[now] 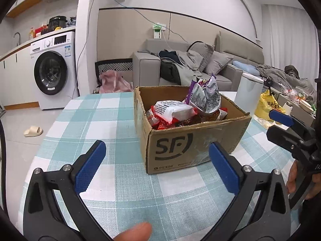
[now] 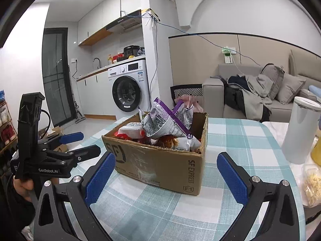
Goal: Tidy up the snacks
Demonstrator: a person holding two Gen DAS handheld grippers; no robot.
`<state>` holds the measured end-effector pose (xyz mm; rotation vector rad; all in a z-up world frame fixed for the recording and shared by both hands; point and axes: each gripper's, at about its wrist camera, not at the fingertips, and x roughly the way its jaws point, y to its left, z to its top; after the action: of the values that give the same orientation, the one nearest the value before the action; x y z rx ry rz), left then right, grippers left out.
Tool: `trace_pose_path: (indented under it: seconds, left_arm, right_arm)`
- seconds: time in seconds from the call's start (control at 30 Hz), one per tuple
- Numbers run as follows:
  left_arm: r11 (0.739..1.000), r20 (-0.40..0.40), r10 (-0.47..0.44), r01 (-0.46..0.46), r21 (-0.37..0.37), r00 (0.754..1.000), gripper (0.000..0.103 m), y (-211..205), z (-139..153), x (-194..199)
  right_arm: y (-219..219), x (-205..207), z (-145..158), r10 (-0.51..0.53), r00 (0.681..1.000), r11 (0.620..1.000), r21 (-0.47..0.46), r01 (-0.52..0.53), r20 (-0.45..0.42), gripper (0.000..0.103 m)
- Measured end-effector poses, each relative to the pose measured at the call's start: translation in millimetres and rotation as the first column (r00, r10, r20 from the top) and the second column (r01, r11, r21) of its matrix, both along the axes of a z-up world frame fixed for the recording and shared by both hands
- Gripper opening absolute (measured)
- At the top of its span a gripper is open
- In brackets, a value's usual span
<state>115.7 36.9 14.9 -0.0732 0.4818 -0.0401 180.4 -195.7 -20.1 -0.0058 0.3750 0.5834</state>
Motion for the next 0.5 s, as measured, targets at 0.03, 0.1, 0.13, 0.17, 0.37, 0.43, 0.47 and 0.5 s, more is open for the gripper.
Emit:
trace_pose_path:
  seconds: [0.03,0.1,0.13,0.17,0.37,0.43,0.47,0.5]
  left_arm:
    - [1.0,0.01,0.001,-0.001,0.003,1.0,0.102,-0.5,-1.4,-2.0]
    - [1.0,0.023,0.005,-0.005,0.014,1.0,0.102,-1.8,-5.0,-4.7]
    - [1.0,0.024,0.005,-0.006,0.015,1.0,0.102,-2.5,-6.5,-5.2]
    - [1.0,0.022,0.004,-0.005,0.014,1.0,0.102,-3.0,-8.7,-5.6]
    - [1.0,0.024,0.01,-0.011,0.025,1.0,0.102,-5.0,-17.8,-4.0]
    - [1.0,0.027,0.009,-0.01,0.021,1.0,0.102,-5.2,-18.5,-3.3]
    - [1.0,0.029,0.01,-0.011,0.02,1.0,0.102,-5.2,-19.6,-3.0]
    - [1.0,0.031,0.013,-0.014,0.02,0.999,0.102,-5.3,-20.7,-2.8]
  right_arm:
    - [0.2,-1.8,-1.0,-0.001,1.0,1.0,-0.007,0.001,0.011,0.103]
    - [-0.6,-4.1,-2.4,-0.009,1.0,1.0,-0.017,0.009,0.03,0.103]
    - [-1.2,-4.2,-3.3,-0.01,0.999,1.0,-0.017,0.01,0.033,0.103]
    - [-1.7,-4.4,-5.0,-0.01,0.999,1.0,-0.016,0.011,0.04,0.103]
    - [-2.5,-4.2,-10.2,-0.009,0.998,1.0,-0.019,0.011,0.063,0.103]
    - [-2.4,-4.2,-11.3,-0.006,0.998,1.0,-0.019,0.007,0.062,0.103]
    - [-2.5,-5.3,-12.0,-0.006,0.998,1.0,-0.018,0.007,0.062,0.103]
    - [-2.7,-5.3,-13.4,-0.009,0.998,1.0,-0.017,0.01,0.062,0.103]
